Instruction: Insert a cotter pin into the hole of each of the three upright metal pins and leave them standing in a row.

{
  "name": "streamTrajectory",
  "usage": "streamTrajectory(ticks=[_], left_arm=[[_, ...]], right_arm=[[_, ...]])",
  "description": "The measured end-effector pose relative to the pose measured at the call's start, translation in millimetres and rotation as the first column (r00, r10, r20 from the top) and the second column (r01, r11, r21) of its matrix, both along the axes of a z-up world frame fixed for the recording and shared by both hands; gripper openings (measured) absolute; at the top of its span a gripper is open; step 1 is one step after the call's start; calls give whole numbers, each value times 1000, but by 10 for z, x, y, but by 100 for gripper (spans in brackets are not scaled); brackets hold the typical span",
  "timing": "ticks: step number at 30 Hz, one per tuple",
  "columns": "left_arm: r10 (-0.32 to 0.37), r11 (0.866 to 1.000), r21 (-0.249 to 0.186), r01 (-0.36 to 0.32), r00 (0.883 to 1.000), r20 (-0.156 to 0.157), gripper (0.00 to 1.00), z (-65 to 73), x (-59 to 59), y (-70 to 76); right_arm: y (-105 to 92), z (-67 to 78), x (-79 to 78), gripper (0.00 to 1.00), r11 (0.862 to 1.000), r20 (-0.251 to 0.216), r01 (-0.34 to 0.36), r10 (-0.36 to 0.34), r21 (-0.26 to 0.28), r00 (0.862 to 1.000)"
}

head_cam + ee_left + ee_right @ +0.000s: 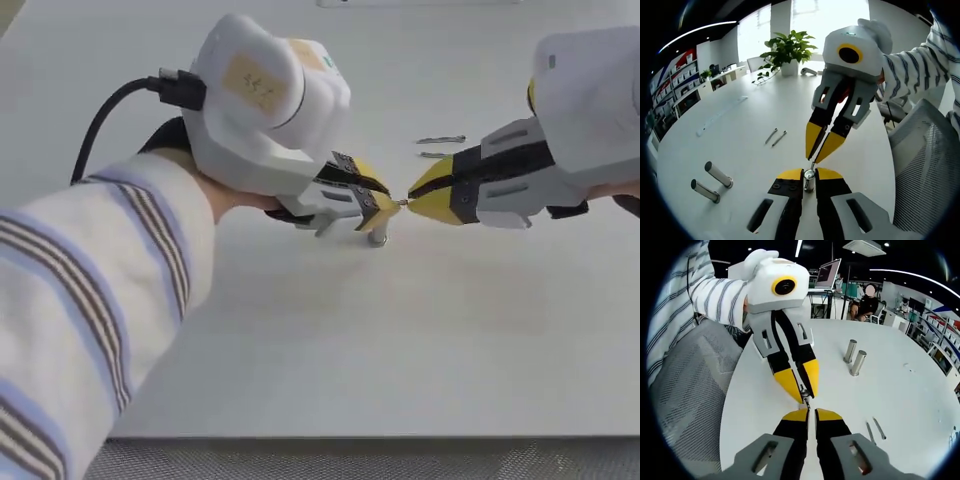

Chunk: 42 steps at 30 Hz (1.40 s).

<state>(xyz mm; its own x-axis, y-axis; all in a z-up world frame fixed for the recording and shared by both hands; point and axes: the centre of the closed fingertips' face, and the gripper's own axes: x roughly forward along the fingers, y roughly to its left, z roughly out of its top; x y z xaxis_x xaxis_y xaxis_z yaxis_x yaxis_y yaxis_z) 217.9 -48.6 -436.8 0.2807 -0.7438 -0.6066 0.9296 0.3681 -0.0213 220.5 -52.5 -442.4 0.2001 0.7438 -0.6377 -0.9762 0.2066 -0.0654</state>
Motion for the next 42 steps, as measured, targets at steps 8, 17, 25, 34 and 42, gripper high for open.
streamTrajectory(ticks=[8,17,25,34,42], left_arm=[[23,1000,-8,-24,999,-24,5,7,-21,-2],[25,1000,-8,-25,999,-20,5,18,-31,-12],[-35,999,24,34,999,40,6,18,-60,-17],[-45,999,27,43,998,45,37,-13,-92,69],[-15,999,-47,17,999,43,48,19,-213,207]], right_arm=[[45,40,-3,0,1000,1,-12,12,19,1000],[83,67,-1,0,999,-13,-4,5,53,1000],[59,90,-1,0,998,-33,17,-15,61,999],[48,86,-35,8,997,-59,49,-45,62,997],[157,65,-83,16,996,-78,63,-58,61,995]])
